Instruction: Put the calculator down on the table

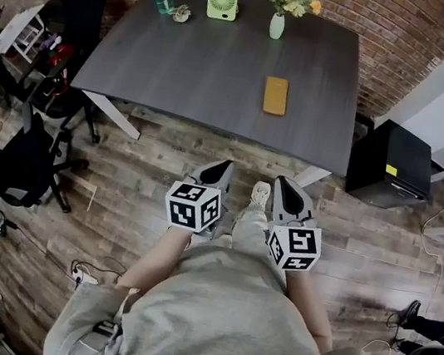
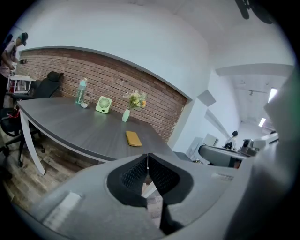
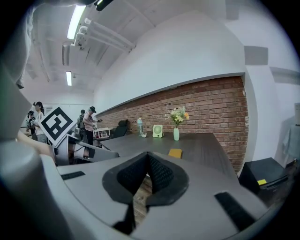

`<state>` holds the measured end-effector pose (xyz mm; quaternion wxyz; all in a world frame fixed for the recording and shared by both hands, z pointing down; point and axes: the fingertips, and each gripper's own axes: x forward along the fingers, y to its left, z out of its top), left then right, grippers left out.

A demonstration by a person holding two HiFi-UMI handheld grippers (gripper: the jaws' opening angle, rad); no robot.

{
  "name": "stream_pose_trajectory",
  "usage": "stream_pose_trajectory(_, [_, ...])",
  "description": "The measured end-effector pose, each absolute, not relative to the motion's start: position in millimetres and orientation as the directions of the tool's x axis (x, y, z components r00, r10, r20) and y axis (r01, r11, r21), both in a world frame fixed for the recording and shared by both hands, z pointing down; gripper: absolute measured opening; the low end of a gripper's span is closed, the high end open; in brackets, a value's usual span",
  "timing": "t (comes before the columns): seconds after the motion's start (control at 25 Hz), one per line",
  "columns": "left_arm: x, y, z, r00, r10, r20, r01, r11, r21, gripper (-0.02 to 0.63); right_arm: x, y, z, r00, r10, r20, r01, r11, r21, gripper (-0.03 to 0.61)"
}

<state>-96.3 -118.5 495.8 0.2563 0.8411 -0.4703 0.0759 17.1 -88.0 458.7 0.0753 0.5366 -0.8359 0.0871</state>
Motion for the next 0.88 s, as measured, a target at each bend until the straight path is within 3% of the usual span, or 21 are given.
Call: stream_pose_trajectory(0.88, [-101.0, -77.9, 485.0, 0.571, -0.747, 0.34, -0.815, -0.467, 0.343, 0.023, 11.2, -53.7, 452.2, -0.382, -0.901, 0.204, -0.923, 0.381, -0.045, 0.001])
